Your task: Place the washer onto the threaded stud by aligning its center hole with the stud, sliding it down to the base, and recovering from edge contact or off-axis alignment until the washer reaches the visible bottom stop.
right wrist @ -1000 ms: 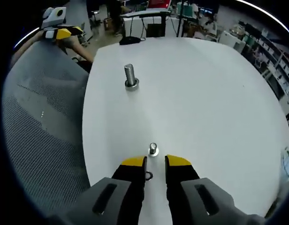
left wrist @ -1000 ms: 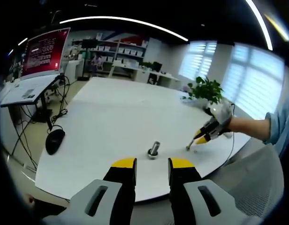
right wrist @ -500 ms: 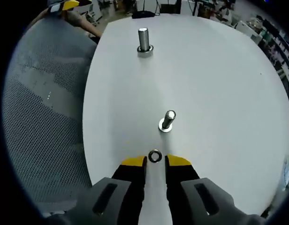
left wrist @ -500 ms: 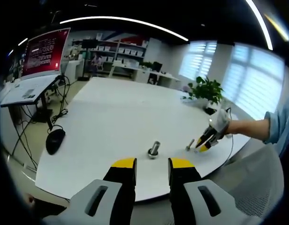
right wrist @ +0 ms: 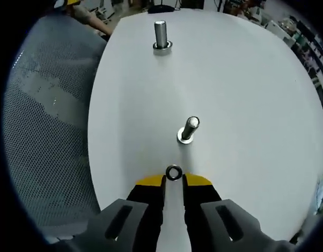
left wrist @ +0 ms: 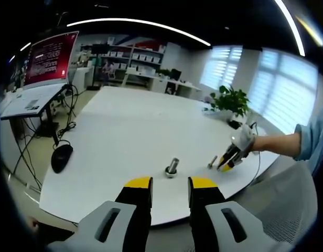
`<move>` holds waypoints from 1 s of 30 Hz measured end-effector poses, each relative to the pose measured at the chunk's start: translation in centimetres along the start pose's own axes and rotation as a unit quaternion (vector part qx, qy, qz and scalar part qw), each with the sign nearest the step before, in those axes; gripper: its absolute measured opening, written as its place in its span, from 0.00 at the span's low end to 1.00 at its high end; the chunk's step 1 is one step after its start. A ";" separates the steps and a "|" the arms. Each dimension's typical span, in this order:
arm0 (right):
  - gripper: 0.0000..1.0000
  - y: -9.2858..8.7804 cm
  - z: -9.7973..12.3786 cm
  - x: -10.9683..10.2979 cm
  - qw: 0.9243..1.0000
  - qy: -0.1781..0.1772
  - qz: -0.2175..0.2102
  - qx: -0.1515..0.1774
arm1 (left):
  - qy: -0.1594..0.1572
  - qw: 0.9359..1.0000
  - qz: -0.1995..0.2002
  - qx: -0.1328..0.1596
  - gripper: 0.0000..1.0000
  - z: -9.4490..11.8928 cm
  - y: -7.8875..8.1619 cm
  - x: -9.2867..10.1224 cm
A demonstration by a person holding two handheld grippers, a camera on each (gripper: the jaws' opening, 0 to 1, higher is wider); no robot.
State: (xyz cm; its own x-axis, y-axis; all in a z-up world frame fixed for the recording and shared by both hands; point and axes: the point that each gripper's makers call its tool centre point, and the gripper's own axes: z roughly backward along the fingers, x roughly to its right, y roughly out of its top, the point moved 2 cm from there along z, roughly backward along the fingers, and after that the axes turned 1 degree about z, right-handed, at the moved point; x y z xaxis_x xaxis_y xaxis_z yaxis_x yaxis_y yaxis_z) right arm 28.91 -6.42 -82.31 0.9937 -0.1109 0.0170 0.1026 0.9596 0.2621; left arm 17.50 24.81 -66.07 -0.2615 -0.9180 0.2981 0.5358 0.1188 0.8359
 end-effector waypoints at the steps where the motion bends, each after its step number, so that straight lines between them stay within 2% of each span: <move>1: 0.15 0.0 0.0 0.0 1.000 0.000 0.004 -0.002 | 0.000 1.000 0.000 0.000 0.25 0.0 0.0 0.0; 4: 0.17 0.3 -0.1 0.0 1.000 0.004 -0.007 0.003 | 0.000 1.000 0.001 0.000 0.25 0.0 0.0 0.0; 8: 0.15 0.3 -0.1 -0.1 1.000 0.000 0.001 0.000 | 0.000 1.000 0.001 0.001 0.25 0.0 0.0 0.0; 9: 0.15 0.3 -0.1 -0.1 1.000 -0.002 0.014 -0.002 | 0.000 1.000 0.001 0.001 0.25 0.0 0.0 0.0; 16: 0.14 0.3 0.1 0.0 1.000 -0.009 0.007 0.002 | 0.000 1.000 0.001 0.002 0.25 0.0 0.1 0.0; 30: 0.14 3.7 4.4 1.4 0.998 -0.026 0.002 0.052 | 0.000 1.000 0.001 0.004 0.25 0.0 0.1 0.0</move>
State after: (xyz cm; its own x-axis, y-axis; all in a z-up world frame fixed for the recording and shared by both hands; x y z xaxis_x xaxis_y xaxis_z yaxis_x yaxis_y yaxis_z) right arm 30.49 -4.21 -77.08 0.9901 -0.1226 0.0683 0.0901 0.9283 0.3607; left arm 17.53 24.84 -65.95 -0.2594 -0.9179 0.3003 0.5308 0.1243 0.8383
